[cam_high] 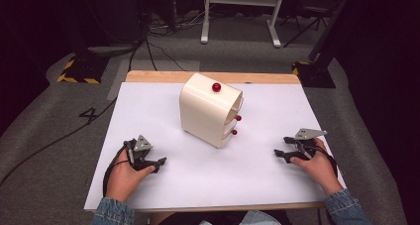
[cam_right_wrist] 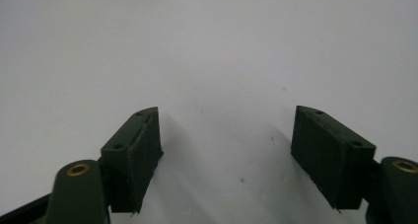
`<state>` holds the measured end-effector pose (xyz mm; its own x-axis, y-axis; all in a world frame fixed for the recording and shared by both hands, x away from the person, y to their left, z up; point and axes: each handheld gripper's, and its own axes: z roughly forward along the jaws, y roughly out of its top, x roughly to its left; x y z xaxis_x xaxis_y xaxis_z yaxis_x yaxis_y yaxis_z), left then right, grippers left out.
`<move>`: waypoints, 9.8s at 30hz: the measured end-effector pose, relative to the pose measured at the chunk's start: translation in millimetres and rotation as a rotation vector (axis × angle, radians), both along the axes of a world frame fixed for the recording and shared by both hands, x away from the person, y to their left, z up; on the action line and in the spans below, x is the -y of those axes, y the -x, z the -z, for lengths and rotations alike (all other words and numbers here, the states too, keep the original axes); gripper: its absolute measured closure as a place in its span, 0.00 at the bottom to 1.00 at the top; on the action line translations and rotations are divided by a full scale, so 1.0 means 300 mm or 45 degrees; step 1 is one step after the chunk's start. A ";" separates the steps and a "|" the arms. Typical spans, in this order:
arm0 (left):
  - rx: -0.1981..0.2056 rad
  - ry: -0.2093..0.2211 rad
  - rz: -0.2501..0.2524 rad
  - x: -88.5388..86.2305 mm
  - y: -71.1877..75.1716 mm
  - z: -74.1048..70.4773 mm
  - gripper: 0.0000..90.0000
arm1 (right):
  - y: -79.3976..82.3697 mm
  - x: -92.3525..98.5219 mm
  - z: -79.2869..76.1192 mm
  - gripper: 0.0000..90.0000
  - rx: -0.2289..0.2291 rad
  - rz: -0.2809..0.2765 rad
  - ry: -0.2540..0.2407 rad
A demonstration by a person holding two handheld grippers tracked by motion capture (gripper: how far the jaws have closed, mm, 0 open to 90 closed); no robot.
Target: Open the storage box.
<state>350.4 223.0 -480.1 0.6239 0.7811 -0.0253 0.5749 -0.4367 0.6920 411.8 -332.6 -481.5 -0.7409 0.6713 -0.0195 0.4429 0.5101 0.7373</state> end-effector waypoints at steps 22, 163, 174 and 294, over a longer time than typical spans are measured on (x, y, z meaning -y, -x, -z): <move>0.074 0.140 0.062 0.021 0.060 -0.124 0.40 | 0.022 -0.069 -0.110 0.59 0.001 -0.104 -0.151; 0.020 -0.012 -0.044 0.029 0.018 0.005 0.34 | -0.044 -0.365 -0.340 0.68 0.186 -0.318 -0.296; 0.022 -0.013 -0.045 0.029 0.019 0.006 0.34 | -0.085 -0.407 -0.310 0.74 0.177 -0.314 -0.350; -0.008 -0.031 -0.036 -0.047 0.109 0.003 0.21 | 0.206 0.226 -0.007 0.25 -0.026 0.106 -0.008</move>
